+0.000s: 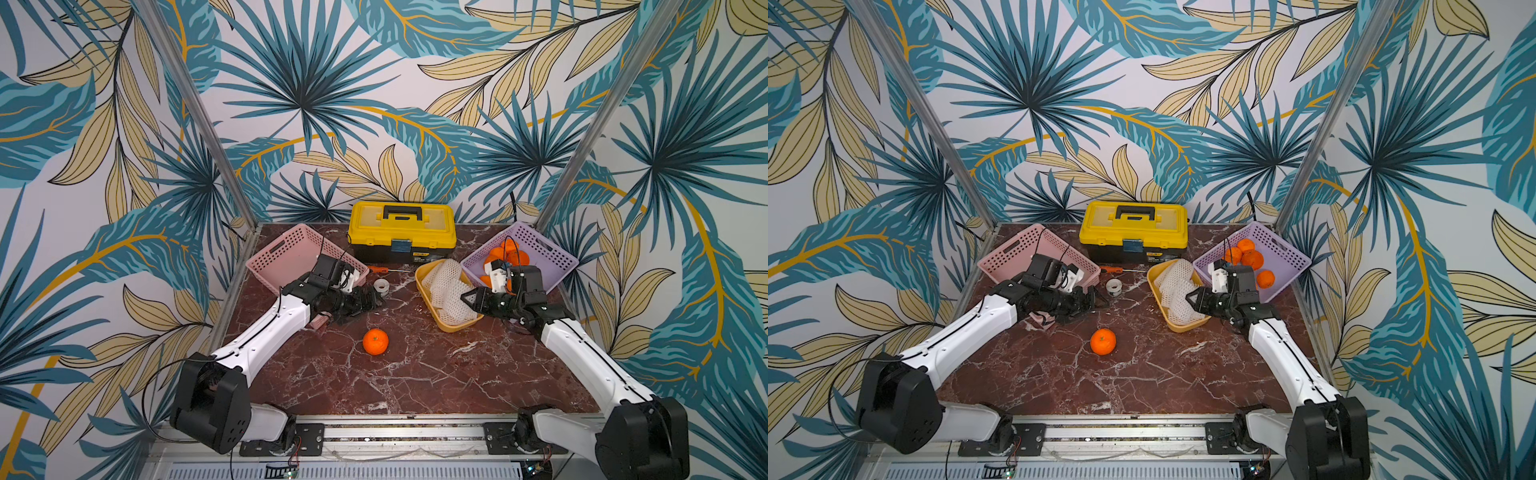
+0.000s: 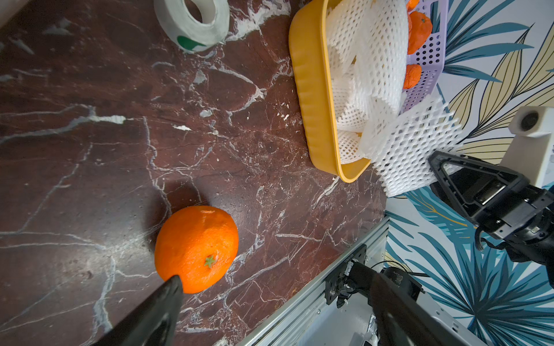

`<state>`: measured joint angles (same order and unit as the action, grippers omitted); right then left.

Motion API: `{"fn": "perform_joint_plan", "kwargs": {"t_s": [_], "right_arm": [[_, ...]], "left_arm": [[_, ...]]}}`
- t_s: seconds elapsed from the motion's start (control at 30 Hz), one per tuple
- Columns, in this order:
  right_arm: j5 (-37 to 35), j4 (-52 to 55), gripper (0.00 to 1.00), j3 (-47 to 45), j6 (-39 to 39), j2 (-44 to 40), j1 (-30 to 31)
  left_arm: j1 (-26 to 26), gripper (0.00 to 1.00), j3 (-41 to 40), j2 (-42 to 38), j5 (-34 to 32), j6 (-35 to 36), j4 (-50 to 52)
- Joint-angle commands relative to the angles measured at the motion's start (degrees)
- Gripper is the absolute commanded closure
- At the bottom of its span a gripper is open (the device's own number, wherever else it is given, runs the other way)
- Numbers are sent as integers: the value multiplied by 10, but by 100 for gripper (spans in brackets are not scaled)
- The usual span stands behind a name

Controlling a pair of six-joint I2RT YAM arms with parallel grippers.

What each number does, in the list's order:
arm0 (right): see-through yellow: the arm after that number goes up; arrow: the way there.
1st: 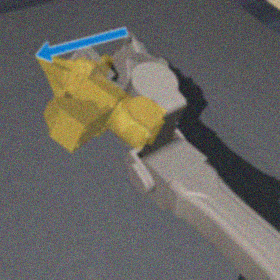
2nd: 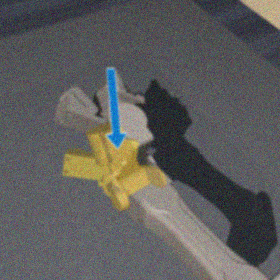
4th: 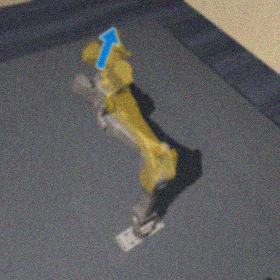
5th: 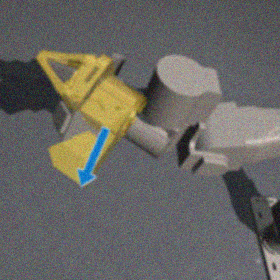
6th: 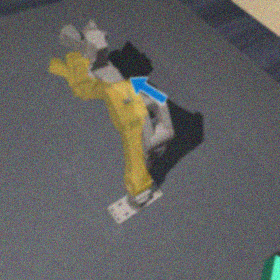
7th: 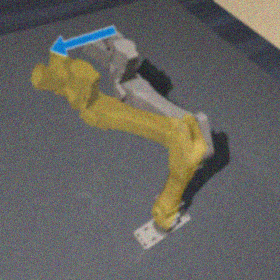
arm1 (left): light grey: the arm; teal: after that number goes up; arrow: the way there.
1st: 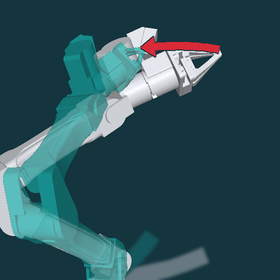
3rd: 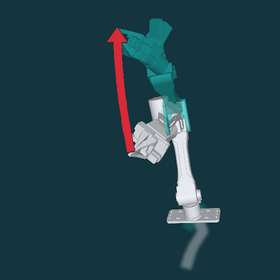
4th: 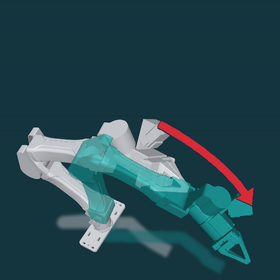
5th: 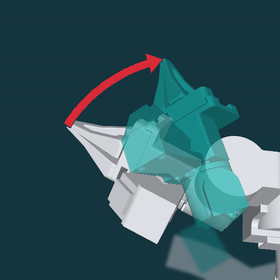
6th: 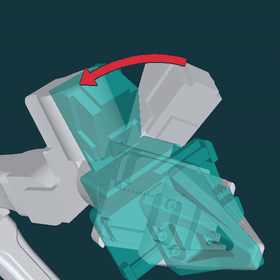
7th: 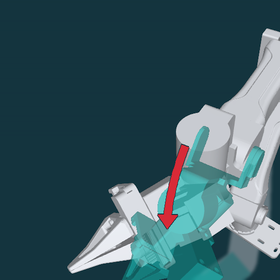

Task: Remove foam nets from oranges
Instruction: Place the foam net into the storage box.

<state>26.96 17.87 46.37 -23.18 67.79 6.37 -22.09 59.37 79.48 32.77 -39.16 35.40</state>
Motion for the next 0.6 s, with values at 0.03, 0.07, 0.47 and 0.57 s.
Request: {"fn": "perform_joint_plan", "kwargs": {"t_s": [0.03, 0.07, 0.47, 0.57], "right_arm": [[58, -27, 68, -11, 0, -3, 1], [75, -24, 68, -5, 1, 4, 1], [-32, -4, 49, 27, 28, 78, 1], [-59, -14, 38, 23, 29, 71, 1]], "left_arm": [[-1, 2, 0, 0, 2, 0, -5], [-2, 2, 0, 0, 2, -1, -5], [-4, 2, 7, 11, 5, -4, -5], [-4, 2, 6, 11, 4, -2, -5]]}}
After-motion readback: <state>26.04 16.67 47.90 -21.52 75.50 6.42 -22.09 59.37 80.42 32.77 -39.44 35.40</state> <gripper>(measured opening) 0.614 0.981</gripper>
